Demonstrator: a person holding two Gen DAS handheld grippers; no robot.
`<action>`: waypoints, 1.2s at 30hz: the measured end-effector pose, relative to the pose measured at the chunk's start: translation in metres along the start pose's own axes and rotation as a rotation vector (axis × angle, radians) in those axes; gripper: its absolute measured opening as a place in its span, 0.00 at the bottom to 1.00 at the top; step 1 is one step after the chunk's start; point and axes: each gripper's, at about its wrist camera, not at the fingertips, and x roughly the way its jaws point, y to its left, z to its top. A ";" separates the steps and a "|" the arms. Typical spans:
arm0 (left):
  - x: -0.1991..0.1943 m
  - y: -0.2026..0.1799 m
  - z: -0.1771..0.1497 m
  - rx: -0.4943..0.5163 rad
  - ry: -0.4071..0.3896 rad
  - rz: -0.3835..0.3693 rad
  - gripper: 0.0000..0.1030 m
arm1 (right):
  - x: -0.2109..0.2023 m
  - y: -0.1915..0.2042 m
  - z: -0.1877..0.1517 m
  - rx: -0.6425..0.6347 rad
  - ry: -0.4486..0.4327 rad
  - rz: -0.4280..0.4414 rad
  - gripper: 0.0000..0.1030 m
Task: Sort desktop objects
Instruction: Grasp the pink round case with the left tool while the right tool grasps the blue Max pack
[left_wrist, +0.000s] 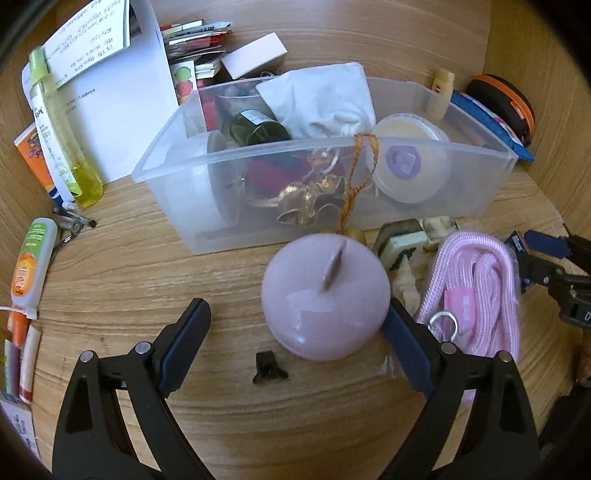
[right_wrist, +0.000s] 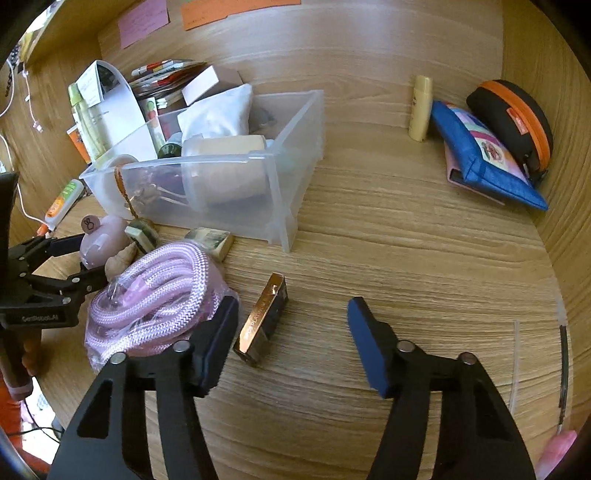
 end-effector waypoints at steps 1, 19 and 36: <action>0.001 -0.001 0.000 -0.002 0.001 0.002 0.91 | 0.000 0.000 0.000 -0.004 0.001 0.002 0.50; 0.009 -0.002 0.005 -0.014 0.018 -0.022 0.85 | -0.001 0.002 -0.004 -0.051 0.032 0.031 0.25; 0.007 -0.001 0.004 -0.029 0.004 -0.036 0.78 | -0.024 -0.006 -0.024 -0.055 0.034 0.036 0.36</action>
